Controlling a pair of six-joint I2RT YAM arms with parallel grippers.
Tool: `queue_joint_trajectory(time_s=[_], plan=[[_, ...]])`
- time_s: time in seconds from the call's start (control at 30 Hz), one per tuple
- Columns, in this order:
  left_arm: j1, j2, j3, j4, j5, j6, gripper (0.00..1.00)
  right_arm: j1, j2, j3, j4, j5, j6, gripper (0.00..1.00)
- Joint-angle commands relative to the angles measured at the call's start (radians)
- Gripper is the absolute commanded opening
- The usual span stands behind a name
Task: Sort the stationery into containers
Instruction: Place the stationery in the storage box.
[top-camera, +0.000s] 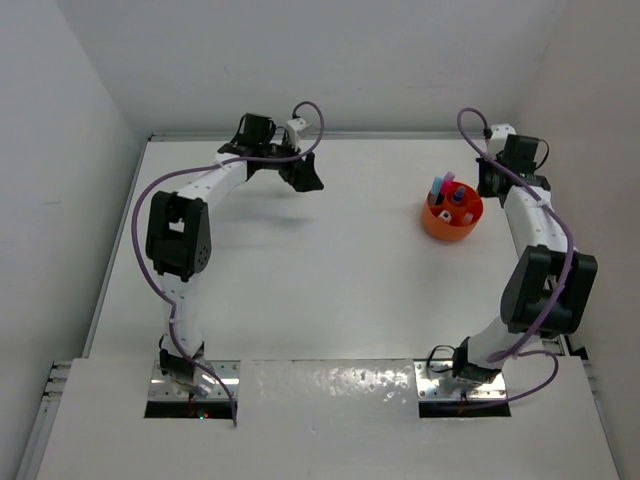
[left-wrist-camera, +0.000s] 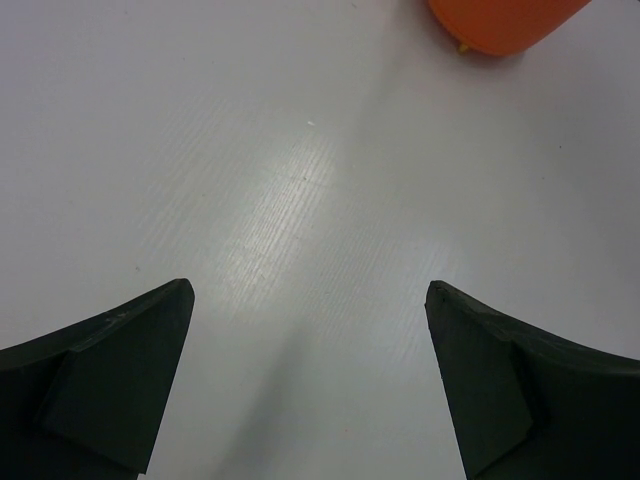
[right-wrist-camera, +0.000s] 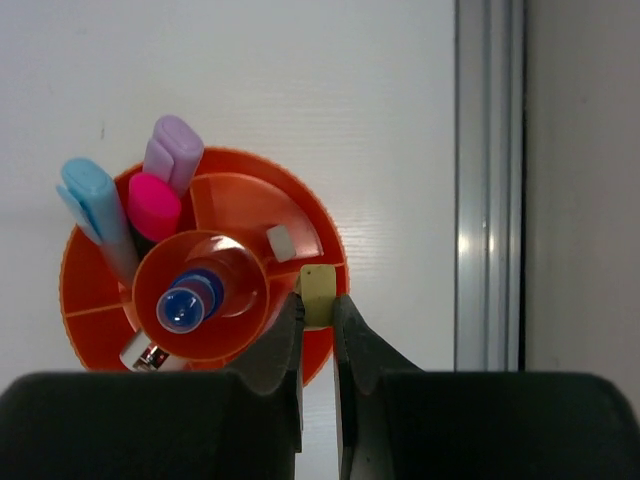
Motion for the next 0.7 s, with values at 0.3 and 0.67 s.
queue_joint_trajectory(time_s=[0.3,0.67], plan=[[0.004,-0.070,0.001,0.032,-0.019,-0.014,1.00,-0.015,0.101,0.004,0.179,-0.156,-0.036,0.00],[0.005,-0.070,0.014,0.031,-0.024,-0.014,1.00,-0.018,0.169,0.001,0.256,-0.101,-0.018,0.02]])
